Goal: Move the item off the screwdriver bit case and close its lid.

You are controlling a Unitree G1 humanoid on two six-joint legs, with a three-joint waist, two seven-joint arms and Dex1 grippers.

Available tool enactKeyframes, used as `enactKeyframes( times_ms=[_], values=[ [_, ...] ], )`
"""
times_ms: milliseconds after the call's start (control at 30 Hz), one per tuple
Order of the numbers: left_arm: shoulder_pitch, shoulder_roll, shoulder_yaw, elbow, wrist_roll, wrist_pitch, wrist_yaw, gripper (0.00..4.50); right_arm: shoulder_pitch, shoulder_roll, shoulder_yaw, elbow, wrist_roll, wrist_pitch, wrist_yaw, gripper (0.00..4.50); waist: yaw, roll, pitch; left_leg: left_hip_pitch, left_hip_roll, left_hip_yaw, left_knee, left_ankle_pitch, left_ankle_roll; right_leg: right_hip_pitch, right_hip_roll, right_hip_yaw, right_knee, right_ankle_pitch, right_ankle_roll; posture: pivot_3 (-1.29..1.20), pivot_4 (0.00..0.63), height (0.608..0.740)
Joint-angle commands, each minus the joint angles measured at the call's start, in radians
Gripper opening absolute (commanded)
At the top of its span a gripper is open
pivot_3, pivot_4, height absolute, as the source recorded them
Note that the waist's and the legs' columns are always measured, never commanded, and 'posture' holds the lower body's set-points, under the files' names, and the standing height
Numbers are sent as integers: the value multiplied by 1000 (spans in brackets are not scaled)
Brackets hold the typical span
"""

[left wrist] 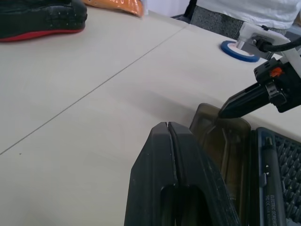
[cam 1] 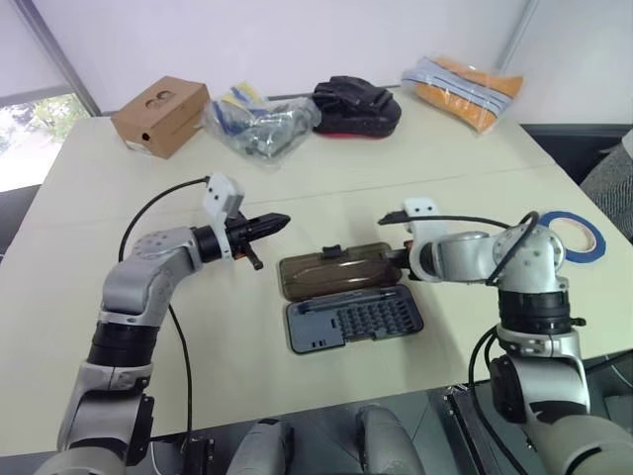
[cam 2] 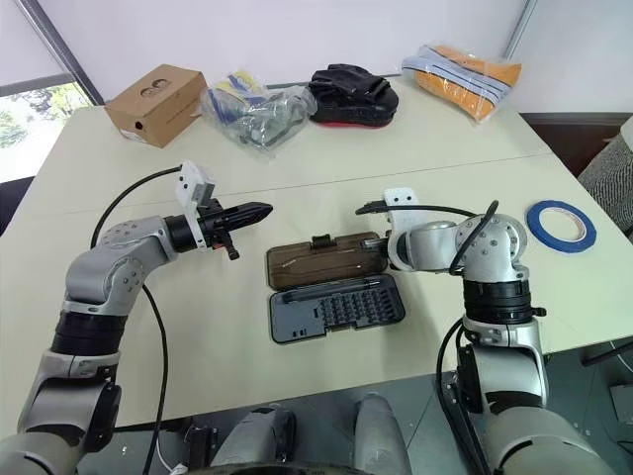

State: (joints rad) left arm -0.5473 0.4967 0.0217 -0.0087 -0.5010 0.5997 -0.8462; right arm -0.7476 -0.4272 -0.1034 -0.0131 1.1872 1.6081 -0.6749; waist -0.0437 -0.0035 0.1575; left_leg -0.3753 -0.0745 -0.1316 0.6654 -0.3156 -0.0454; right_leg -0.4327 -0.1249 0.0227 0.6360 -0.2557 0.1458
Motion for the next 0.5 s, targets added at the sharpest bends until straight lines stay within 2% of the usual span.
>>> enactKeyframes(
  times_ms=[33,233,267,433,500],
  values=[
    [-7,7,14,-22,-5,-12,-7,0,-14,13,-47,-17,42,6,-31,953,0,0,0,0,0,0,0,0,0,0,0,0,0,0,0,0,150,740],
    [1,9,15,-36,-22,6,-18,0,-21,2,-56,-42,7,6,-43,4115,0,0,0,0,0,0,0,0,0,0,0,0,0,0,0,0,150,740],
    [2,10,17,-41,-29,12,-22,0,-23,-1,-54,-45,2,6,-40,4450,0,0,0,0,0,0,0,0,0,0,0,0,0,0,0,0,150,740],
    [3,25,48,-85,-109,80,-57,0,-38,-12,-52,-102,-83,6,31,4450,0,0,0,0,0,0,0,0,0,0,0,0,0,0,0,0,150,740],
    [10,50,45,-111,-141,105,-96,0,-39,-33,-26,-148,-140,-32,101,4450,-1,0,0,0,0,0,0,0,0,0,0,0,0,0,0,0,150,740]
  ],
)
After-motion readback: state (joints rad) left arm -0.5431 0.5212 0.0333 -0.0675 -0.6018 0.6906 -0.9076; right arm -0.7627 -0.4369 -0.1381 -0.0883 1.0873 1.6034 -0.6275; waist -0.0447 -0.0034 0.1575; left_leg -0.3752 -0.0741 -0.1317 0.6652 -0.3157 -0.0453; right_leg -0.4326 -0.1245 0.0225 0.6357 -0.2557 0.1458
